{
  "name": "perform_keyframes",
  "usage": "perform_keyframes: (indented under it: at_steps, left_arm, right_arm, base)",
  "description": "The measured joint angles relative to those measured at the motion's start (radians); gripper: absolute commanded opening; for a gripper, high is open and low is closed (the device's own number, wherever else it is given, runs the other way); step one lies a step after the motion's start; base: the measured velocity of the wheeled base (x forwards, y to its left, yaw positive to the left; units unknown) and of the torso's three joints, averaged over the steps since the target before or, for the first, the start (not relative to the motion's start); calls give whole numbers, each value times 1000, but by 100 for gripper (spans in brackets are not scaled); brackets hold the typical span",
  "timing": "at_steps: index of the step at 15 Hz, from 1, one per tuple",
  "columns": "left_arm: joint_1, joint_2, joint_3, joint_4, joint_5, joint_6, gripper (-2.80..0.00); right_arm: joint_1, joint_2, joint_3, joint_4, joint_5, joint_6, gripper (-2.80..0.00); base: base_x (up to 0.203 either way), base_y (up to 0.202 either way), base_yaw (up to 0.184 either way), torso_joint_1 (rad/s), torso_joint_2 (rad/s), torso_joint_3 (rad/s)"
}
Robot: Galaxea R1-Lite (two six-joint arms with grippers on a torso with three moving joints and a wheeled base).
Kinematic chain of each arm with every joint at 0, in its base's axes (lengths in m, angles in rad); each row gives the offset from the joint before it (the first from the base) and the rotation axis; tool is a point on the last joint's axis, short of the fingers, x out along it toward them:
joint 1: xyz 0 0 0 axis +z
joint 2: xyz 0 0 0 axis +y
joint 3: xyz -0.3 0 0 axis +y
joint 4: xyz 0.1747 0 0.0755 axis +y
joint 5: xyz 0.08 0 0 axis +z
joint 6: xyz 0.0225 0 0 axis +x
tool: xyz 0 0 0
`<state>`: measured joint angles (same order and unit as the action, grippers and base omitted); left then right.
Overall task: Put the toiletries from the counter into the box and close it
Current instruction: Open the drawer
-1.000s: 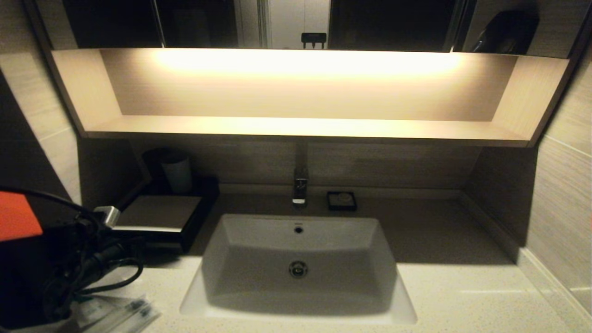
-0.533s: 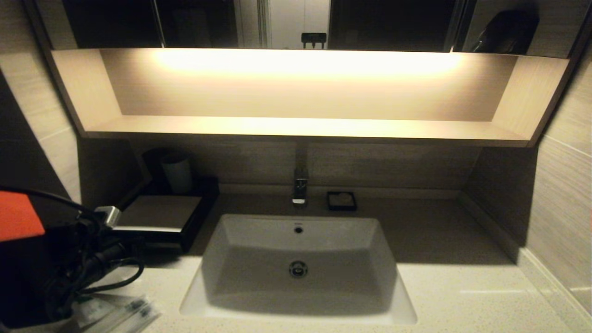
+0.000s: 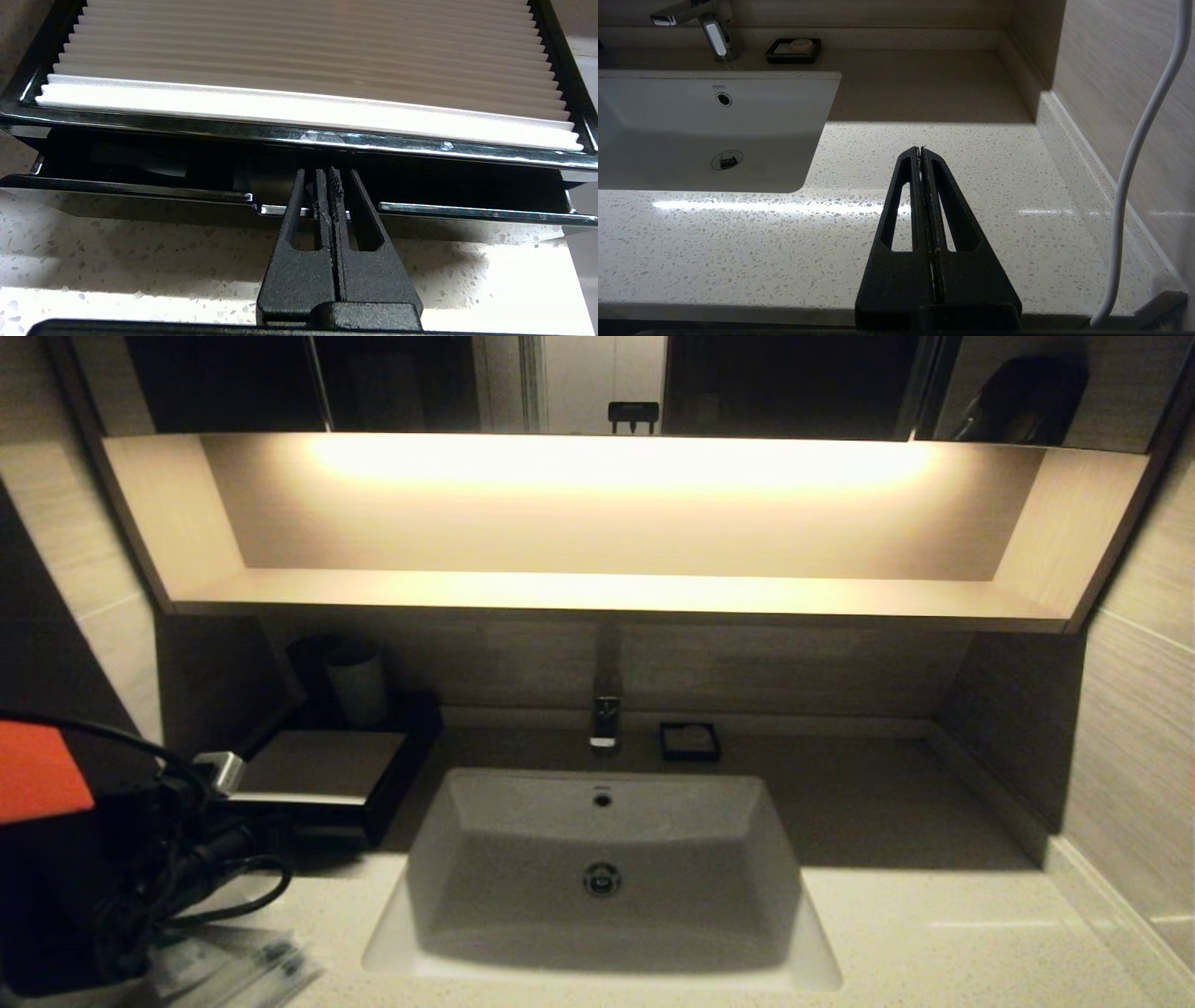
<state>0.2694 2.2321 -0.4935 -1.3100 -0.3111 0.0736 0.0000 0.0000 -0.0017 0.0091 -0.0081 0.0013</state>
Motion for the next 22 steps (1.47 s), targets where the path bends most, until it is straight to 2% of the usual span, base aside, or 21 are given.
perform_keyframes:
  at_steps: [22]
  left_arm:
    - [0,20,-13,16,0,2,-280]
  right_arm:
    - [0,0,0,0,0,0,-280]
  base:
    - [0,0,0,0,0,0]
